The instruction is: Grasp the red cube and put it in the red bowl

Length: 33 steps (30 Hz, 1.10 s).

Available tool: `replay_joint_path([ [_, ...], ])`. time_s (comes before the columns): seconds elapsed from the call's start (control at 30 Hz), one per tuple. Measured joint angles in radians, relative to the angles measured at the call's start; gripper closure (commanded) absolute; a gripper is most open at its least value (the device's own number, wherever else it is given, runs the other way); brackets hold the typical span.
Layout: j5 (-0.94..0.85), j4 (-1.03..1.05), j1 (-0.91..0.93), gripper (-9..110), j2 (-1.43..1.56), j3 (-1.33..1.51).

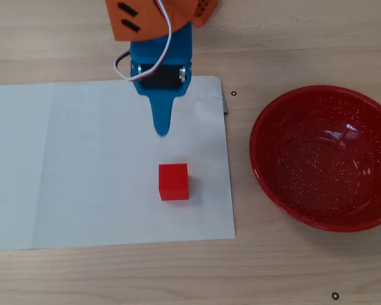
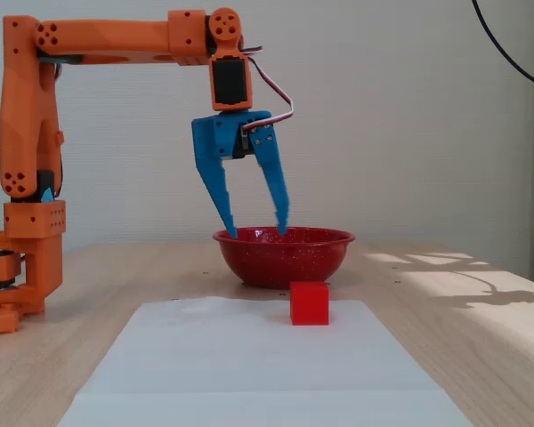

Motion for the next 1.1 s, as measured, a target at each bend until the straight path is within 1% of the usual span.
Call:
replay_joint_path([
  [0.17,-0.018,-0.009,0.000,55,-0.075,-0.064],
  [0.27,-0.015,-0.009,0.000,45,-0.121,-0.091],
  [0.37,-0.028,0.003,0.003,40,-0.152,-0.091],
  [0.5,-0.028,0.015,0.015,36,-0.196,-0.158],
  [0.83,-0.028,0.014,0.015,34,-0.333,-0.173],
  [0.97,-0.028,0.012,0.014,34,-0.391,-0.284],
  [1.1,-0.026,0.012,0.015,34,-0.443,-0.302],
])
